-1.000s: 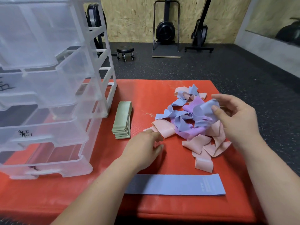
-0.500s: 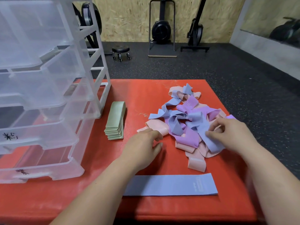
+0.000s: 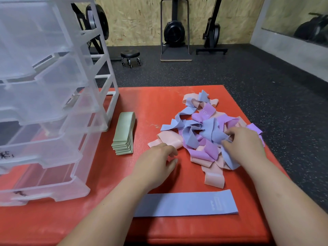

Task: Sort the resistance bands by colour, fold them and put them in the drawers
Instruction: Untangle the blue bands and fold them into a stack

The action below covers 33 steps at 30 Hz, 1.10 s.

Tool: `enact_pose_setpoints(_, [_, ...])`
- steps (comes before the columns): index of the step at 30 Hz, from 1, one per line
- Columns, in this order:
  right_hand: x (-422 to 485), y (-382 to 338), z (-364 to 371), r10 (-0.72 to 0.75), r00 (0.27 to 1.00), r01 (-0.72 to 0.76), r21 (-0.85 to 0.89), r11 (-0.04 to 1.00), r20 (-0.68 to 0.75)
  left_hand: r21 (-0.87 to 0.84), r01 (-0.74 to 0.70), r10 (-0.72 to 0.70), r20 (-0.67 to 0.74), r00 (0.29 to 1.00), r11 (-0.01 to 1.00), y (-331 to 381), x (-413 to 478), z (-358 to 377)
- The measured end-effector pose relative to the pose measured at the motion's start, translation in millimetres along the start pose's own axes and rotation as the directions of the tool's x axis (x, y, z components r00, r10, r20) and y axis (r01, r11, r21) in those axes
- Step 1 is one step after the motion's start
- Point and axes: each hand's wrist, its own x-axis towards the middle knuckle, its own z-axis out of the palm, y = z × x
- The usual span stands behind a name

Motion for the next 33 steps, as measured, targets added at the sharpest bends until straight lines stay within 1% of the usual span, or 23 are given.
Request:
enact_pose_setpoints(2, [0, -3, -9, -0.029, 0.993, 0.034, 0.046, 0.998, -0.116, 0.005, 0.004, -0.004, 0.003, 1.0, 1.0, -2, 0, -1])
enact_pose_setpoints(5, [-2, -5, -21, -0.066, 0.963, 0.111, 0.162, 0.98, -0.261, 0.001, 0.002, -0.002, -0.012, 1.0, 1.0, -1, 0, -2])
enact_pose_setpoints(7, [-3, -5, -26, -0.073, 0.942, 0.157, 0.24, 0.958, -0.327, 0.006, -0.006, 0.006, -0.016, 1.0, 1.0, 1, 0, -2])
enact_pose_setpoints(9, [-6, -7, -32, -0.058, 0.934, 0.182, 0.33, 0.926, -0.351, 0.009, -0.017, 0.017, -0.02, 1.0, 1.0, 2, 0, -2])
enact_pose_setpoints(11, [-9, -10, -40, -0.047, 0.941, 0.185, 0.395, 0.9, -0.334, -0.006, -0.027, 0.027, -0.029, 0.999, 1.0, 3, 0, -2])
enact_pose_setpoints(13, [-12, -15, -46, -0.028, 0.96, 0.16, 0.465, 0.871, -0.277, -0.033, -0.034, 0.033, -0.043, 0.999, 0.999, 3, 0, -3])
enact_pose_setpoints(14, [-14, -18, -49, -0.027, 0.969, 0.155, 0.519, 0.841, -0.244, -0.057, -0.04, 0.036, -0.057, 0.998, 0.998, 3, 0, -4])
enact_pose_setpoints(15, [-16, -21, -52, -0.046, 0.974, 0.172, 0.59, 0.789, -0.222, -0.086, -0.048, 0.041, -0.075, 0.996, 0.995, 3, 0, -4])
enact_pose_setpoints(17, [-21, -27, -61, -0.098, 0.976, 0.213, 0.758, 0.617, -0.194, -0.158, -0.064, 0.045, -0.12, 0.992, 0.985, 4, 2, -6])
enact_pose_setpoints(18, [-23, -30, -66, -0.125, 0.977, 0.211, 0.818, 0.536, -0.17, -0.199, -0.069, 0.04, -0.149, 0.988, 0.978, 6, 2, -8])
enact_pose_setpoints(19, [-24, -33, -68, -0.153, 0.978, 0.202, 0.85, 0.486, -0.144, -0.242, -0.071, 0.028, -0.177, 0.984, 0.968, 8, 2, -10])
enact_pose_setpoints(20, [-25, -34, -67, -0.178, 0.976, 0.196, 0.857, 0.476, -0.124, -0.288, -0.074, 0.015, -0.204, 0.979, 0.955, 11, 2, -12])
enact_pose_setpoints(22, [-27, -36, -61, -0.206, 0.973, 0.193, 0.839, 0.508, -0.099, -0.365, -0.08, -0.016, -0.252, 0.968, 0.927, 17, 2, -16])
enact_pose_setpoints(23, [-28, -37, -59, -0.216, 0.972, 0.193, 0.844, 0.501, -0.094, -0.394, -0.08, -0.032, -0.269, 0.962, 0.916, 19, 1, -17])
enact_pose_setpoints(25, [-32, -43, -63, -0.234, 0.967, 0.188, 0.898, 0.398, -0.099, -0.449, -0.086, -0.051, -0.285, 0.957, 0.889, 21, 1, -19])
enact_pose_setpoints(27, [-36, -51, -70, -0.279, 0.956, 0.177, 0.939, 0.296, -0.093, -0.524, -0.098, -0.059, -0.274, 0.96, 0.846, 27, 0, -25])
enact_pose_setpoints(28, [-38, -56, -73, -0.316, 0.946, 0.166, 0.947, 0.274, -0.074, -0.56, -0.108, -0.056, -0.267, 0.962, 0.822, 31, 0, -29])
enact_pose_setpoints(31, [-46, -69, -71, -0.416, 0.909, 0.117, 0.956, 0.269, 0.006, -0.665, -0.14, -0.022, -0.229, 0.973, 0.734, 43, 1, -39])
enact_pose_setpoints(33, [-51, -76, -66, -0.423, 0.904, 0.062, 0.96, 0.273, 0.062, -0.746, -0.118, -0.016, -0.17, 0.985, 0.656, 44, 1, -41])
